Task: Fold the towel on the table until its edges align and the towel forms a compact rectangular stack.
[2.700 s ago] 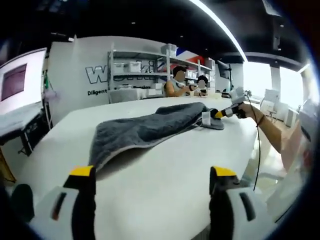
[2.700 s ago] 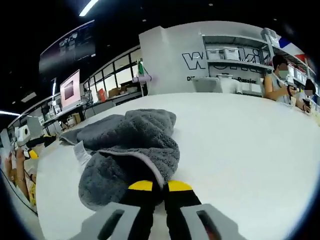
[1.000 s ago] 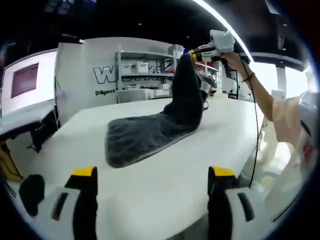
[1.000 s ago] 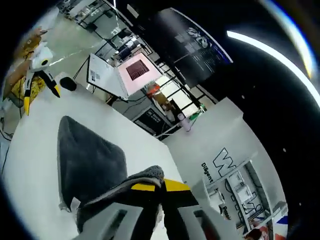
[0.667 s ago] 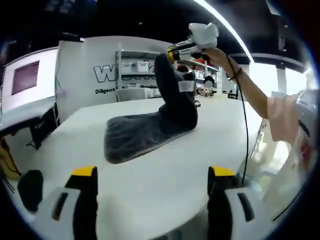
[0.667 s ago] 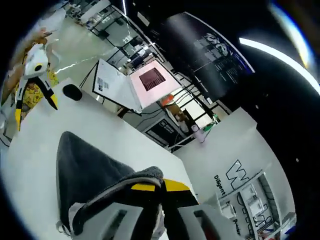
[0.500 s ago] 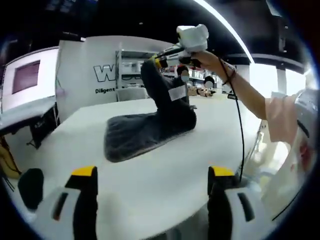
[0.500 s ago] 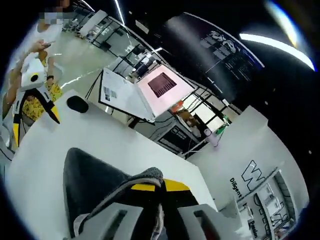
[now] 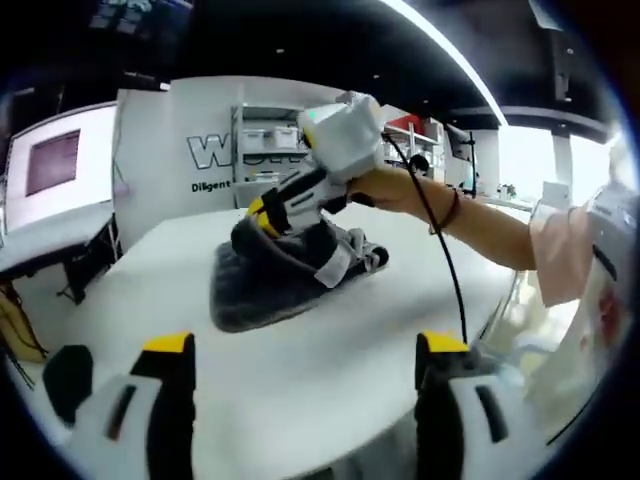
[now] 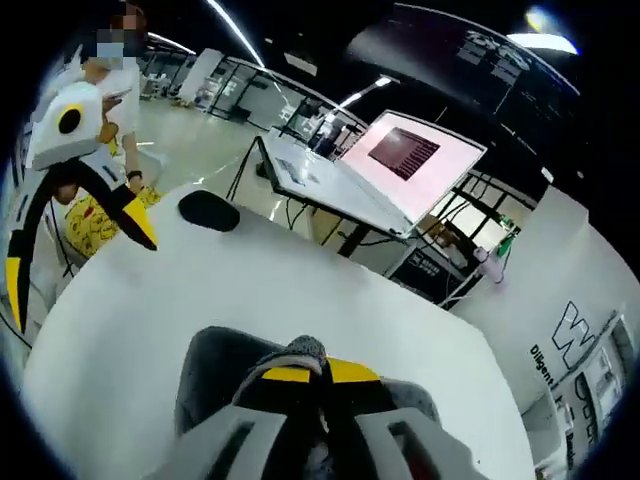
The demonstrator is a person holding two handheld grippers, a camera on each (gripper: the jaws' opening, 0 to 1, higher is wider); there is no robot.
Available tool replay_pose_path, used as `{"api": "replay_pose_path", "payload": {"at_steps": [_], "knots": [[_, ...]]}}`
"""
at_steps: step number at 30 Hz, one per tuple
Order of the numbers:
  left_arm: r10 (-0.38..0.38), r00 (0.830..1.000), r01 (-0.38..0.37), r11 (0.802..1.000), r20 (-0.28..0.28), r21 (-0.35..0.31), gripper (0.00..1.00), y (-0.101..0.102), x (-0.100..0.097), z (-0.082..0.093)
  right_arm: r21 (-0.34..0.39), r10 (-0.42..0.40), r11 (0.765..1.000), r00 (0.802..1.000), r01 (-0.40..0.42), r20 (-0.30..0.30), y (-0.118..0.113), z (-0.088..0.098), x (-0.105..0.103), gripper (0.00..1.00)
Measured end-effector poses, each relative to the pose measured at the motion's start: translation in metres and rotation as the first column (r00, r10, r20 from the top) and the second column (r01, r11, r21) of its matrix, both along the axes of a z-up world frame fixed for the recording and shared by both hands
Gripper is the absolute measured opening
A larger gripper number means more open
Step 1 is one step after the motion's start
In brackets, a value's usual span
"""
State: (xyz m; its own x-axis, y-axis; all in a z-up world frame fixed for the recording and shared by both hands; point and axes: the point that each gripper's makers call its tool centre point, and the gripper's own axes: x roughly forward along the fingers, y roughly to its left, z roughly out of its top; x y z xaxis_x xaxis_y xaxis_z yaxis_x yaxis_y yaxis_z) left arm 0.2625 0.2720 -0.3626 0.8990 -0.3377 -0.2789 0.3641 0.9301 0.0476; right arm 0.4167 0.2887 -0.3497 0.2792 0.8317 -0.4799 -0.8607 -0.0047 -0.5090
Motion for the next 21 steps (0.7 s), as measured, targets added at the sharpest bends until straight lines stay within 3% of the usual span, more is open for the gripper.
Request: {"api": "replay_pose_path", "payload": {"at_steps": [3,6,9,16,21], "knots": [[0.008,1.0,-0.008,1.0,-0.002,0.0,0.96,0.003,-0.001,-0.001,-0.001,-0.009,1.0,0.999,0.009,-0.039,-0.001,-0.011,0.001,0.03],[0.011,1.0,-0.011,1.0,-0.006,0.002,0.96,0.004,-0.002,-0.002,0.021,-0.029,0.999,0.998,0.03,-0.052,-0.003,-0.009,0.004,0.05],[0.013,1.0,-0.012,1.0,-0.009,0.002,0.96,0.004,-0.002,-0.003,0.04,-0.056,0.998,0.997,0.058,-0.046,-0.007,-0.001,0.008,0.2],[0.008,1.0,-0.008,1.0,-0.014,0.005,0.96,0.001,-0.002,-0.005,0.113,-0.104,0.988,0.995,0.104,-0.006,-0.031,0.034,0.014,0.33],[-0.005,1.0,0.005,1.0,-0.014,0.011,0.96,-0.005,0.0,-0.004,0.2,-0.148,0.968,0.988,0.154,-0.046,-0.054,0.057,0.021,0.43]]}}
